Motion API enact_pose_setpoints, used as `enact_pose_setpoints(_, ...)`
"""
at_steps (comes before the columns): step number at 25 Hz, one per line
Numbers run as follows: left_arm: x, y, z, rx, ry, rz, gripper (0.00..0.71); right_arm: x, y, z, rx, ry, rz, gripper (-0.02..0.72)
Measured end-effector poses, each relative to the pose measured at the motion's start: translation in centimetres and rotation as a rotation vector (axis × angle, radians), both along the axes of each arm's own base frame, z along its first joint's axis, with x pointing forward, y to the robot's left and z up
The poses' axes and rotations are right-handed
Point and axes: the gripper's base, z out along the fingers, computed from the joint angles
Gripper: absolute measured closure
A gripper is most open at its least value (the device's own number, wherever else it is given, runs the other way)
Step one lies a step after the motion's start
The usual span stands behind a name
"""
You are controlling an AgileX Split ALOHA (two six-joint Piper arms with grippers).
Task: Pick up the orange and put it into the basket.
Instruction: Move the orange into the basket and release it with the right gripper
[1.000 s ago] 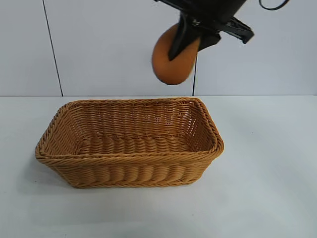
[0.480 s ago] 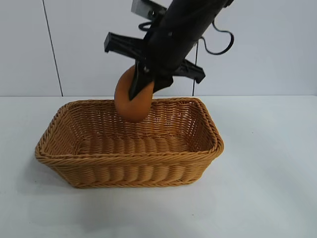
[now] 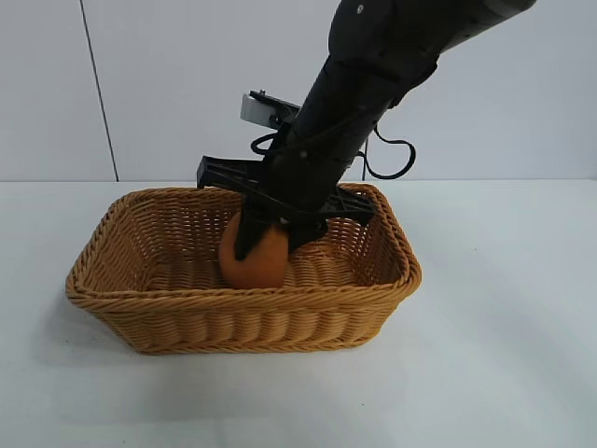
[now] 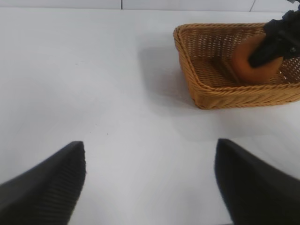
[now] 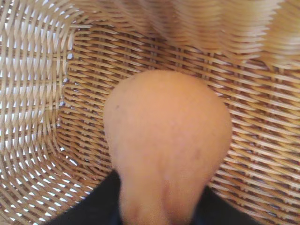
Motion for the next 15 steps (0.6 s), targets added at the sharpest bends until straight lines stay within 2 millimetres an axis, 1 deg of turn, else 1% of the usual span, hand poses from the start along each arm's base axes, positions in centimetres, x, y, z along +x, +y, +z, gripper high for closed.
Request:
enact_pose_setpoints(1,0.0,0.0,0.0,0.000,0.000,0.000,0.165,0.0,0.0,0.2,-0.001,-0.007,0.007,0.206)
enact_pose_setpoints(2,0.0,0.0,0.0,0.000,0.000,0.000,0.165,0.0,-0.1,0.4,-0.002,-0.015,0.011,0.150)
enact_pose_setpoints(3,0.0,0.0,0.0,0.000,0.000,0.000,0.165,0.1,-0.1,0.8,-0.007,-0.028,0.020,0.118)
enact_pose_setpoints(4,0.0,0.0,0.0,0.000,0.000,0.000,0.165,0.1,-0.1,1.2,-0.012,-0.036,0.032,0.100)
enact_pose_setpoints(6,0.0,0.0,0.0,0.000,0.000,0.000,0.165,0.3,0.0,2.4,-0.036,-0.045,0.066,0.080)
enact_pose_setpoints(10,0.0,0.0,0.0,0.000,0.000,0.000,0.165,1.0,-0.1,5.4,-0.130,-0.047,0.123,0.073)
enact_pose_setpoints(15,0.0,0.0,0.0,0.000,0.000,0.000,0.165,1.8,-1.4,9.9,-0.310,-0.075,0.132,0.073)
